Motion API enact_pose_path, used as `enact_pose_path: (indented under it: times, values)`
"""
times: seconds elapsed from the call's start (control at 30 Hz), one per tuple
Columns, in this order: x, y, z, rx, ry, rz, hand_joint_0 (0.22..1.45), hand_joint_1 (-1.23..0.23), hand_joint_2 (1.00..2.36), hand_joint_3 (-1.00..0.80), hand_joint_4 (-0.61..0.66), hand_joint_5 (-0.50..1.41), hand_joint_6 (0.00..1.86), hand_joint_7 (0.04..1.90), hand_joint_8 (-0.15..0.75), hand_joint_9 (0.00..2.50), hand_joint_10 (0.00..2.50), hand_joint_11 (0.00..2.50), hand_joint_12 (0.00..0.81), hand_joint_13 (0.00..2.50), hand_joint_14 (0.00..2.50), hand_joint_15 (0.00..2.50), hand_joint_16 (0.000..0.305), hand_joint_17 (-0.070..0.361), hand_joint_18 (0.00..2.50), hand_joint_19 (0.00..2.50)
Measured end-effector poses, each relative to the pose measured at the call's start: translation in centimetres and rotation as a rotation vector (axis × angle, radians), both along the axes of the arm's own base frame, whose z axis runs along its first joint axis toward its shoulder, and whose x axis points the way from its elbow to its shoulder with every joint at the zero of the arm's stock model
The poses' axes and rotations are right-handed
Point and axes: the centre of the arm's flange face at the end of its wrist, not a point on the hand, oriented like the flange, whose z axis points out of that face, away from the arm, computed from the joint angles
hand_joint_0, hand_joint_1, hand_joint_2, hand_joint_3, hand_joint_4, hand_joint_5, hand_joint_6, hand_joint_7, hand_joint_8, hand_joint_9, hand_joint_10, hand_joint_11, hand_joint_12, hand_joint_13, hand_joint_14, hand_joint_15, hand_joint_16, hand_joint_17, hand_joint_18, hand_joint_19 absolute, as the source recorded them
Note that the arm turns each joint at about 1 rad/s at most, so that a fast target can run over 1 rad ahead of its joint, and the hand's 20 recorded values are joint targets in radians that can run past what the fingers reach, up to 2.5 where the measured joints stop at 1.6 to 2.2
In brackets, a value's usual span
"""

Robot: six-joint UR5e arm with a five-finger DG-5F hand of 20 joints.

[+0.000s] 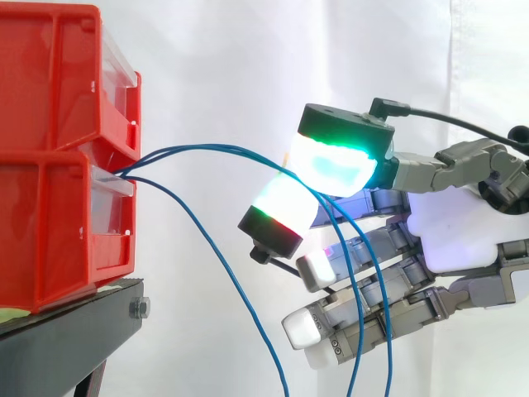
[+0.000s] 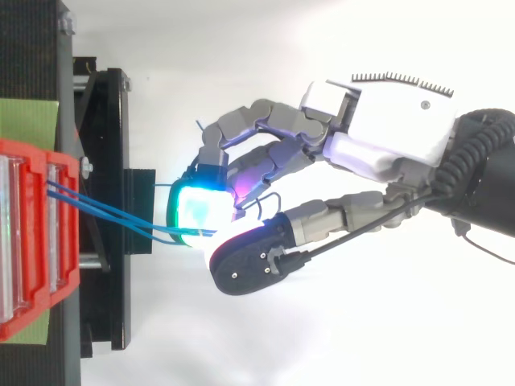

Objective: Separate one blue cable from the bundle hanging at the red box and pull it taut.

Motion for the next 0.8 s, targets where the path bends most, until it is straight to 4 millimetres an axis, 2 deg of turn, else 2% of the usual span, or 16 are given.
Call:
enact_pose_path:
  times: [0.23,0.33,0.37,0.47,0.6,0.8]
  values:
    - [0.00,-0.01,0.02,0.007,-0.002,-0.001,0.57,-0.58,1.02,-0.25,-0.10,-0.16,0.78,1.00,0.203,0.83,0.02,0.73,0.348,0.46,0.02,0.44,0.050,0.113,0.28,0.49]
    - [0.00,0.00,0.04,0.007,-0.002,-0.001,0.59,-0.64,1.02,-0.23,-0.05,-0.15,0.72,1.02,0.214,0.82,0.02,0.77,0.349,0.47,0.02,0.44,0.050,0.112,0.29,0.48]
    - [0.01,0.00,0.03,0.007,-0.002,-0.001,0.60,-0.71,1.02,-0.23,-0.03,-0.16,0.71,1.04,0.216,0.82,0.02,0.78,0.350,0.47,0.02,0.44,0.050,0.112,0.30,0.46]
    - [0.01,-0.03,0.02,0.008,-0.002,-0.002,0.63,-0.78,1.02,-0.27,-0.01,-0.17,0.75,1.01,0.222,0.81,0.02,0.83,0.347,0.48,0.02,0.44,0.050,0.112,0.33,0.44]
    - [0.00,-0.03,0.03,0.008,-0.003,-0.002,0.70,-0.87,1.00,-0.50,0.01,-0.20,0.84,0.89,0.223,0.83,0.02,0.91,0.346,0.49,0.02,0.42,0.050,0.112,0.39,0.42]
    - [-0.01,-0.01,0.02,0.008,-0.002,-0.001,0.68,-0.86,1.00,-0.50,0.02,-0.20,0.87,0.90,0.228,0.87,0.02,0.94,0.346,0.52,0.02,0.42,0.049,0.111,0.41,0.43]
